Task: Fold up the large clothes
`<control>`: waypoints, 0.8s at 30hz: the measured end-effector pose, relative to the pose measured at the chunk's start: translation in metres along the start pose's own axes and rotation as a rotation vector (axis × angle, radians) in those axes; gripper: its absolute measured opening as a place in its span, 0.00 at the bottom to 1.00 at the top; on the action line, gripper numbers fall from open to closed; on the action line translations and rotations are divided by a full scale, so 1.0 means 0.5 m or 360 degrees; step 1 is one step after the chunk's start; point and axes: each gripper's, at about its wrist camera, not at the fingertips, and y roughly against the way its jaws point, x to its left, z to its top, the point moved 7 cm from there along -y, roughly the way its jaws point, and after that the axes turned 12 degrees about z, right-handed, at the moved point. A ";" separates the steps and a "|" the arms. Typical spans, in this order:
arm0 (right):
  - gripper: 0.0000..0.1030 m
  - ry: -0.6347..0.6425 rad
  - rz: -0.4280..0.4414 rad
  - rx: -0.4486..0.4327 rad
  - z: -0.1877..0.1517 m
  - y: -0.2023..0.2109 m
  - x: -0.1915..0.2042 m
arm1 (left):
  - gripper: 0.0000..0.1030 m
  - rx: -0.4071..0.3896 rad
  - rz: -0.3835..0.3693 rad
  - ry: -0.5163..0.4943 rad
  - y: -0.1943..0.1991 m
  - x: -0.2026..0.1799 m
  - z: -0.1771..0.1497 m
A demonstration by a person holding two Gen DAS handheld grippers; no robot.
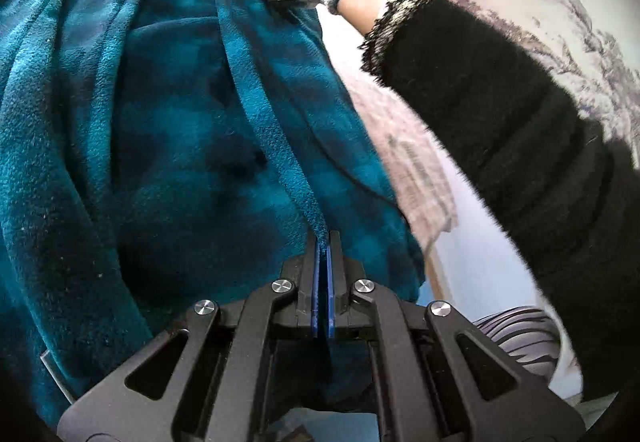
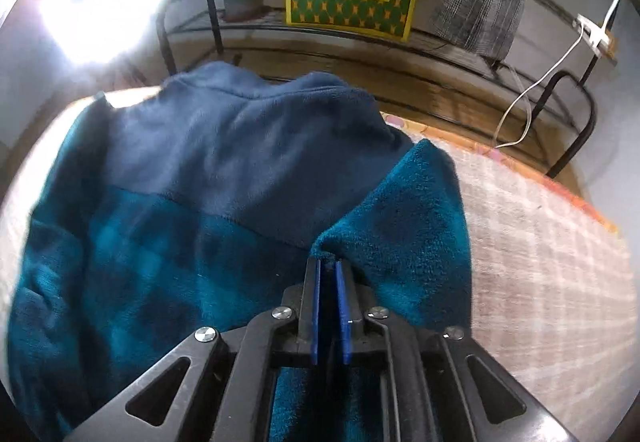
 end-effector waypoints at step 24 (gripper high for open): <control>0.35 -0.0275 0.0356 -0.0481 -0.466 0.743 0.027 | 0.31 -0.0023 0.0109 -0.0026 0.095 -0.029 -0.098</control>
